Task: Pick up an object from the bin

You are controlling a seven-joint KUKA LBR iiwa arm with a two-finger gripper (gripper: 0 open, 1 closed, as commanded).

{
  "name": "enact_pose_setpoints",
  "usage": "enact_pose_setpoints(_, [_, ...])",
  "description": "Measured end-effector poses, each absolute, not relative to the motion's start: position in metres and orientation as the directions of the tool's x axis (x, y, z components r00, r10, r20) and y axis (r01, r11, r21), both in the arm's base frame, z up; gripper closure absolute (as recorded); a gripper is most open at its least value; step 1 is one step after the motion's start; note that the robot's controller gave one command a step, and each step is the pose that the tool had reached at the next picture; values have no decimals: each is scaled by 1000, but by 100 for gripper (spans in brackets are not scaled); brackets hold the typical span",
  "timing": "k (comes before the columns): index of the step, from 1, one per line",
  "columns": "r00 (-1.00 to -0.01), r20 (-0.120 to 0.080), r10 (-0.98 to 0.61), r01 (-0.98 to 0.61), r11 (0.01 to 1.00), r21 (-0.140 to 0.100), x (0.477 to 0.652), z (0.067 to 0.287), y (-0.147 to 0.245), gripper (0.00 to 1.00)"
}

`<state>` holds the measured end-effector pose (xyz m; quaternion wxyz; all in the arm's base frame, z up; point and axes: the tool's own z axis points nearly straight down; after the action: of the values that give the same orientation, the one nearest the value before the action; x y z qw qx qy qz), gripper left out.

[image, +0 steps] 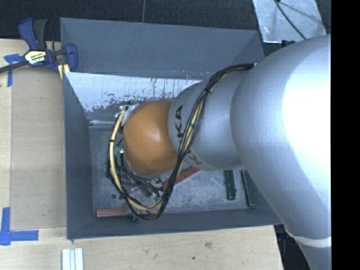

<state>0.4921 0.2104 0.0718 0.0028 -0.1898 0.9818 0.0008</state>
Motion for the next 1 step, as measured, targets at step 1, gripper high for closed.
enact_pose_setpoints(1, [-890,-13,-457,-457,890,-3,525,191,185,0])
